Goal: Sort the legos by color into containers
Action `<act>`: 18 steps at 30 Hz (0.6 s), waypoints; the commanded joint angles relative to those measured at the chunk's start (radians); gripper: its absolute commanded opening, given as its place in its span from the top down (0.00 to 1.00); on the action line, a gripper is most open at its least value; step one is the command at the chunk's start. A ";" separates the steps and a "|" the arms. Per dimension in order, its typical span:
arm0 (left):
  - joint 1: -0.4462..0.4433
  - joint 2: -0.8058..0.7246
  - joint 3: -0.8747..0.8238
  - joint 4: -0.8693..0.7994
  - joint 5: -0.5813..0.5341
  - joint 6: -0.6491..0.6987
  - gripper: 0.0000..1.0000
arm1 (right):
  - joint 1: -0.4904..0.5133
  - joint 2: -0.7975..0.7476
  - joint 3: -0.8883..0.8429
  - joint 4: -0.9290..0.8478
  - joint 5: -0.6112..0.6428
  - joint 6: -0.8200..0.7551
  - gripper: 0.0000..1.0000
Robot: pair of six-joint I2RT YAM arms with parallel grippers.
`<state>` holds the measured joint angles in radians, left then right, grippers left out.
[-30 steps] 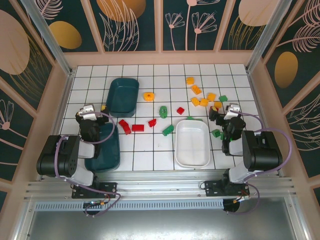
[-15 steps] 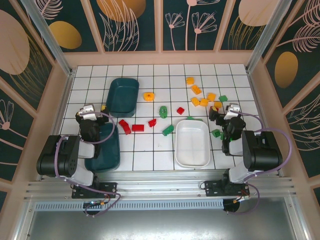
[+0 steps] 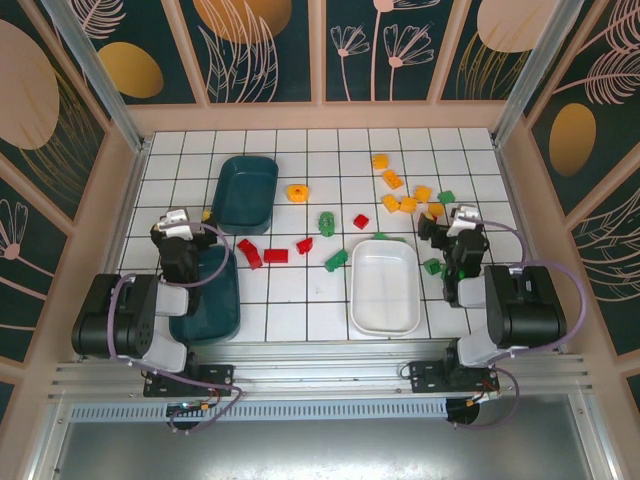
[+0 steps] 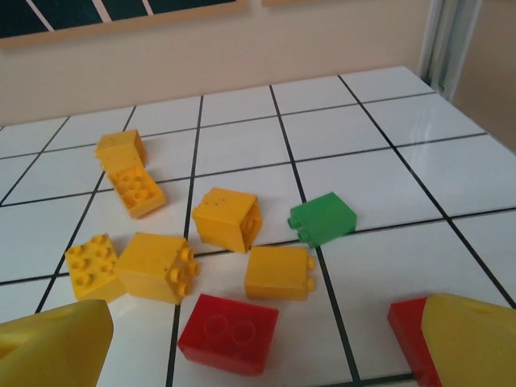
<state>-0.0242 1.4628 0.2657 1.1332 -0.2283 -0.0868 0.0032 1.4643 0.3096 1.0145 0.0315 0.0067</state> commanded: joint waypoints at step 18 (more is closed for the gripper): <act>0.005 -0.586 0.292 -0.904 -0.076 -0.745 0.01 | 0.135 -0.338 0.442 -1.329 -0.105 0.533 0.25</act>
<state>-0.0242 0.8780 0.6048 0.3378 -0.3065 -0.7139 0.0906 1.1301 0.7677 -0.1547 0.0471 0.4694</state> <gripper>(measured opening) 0.988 0.756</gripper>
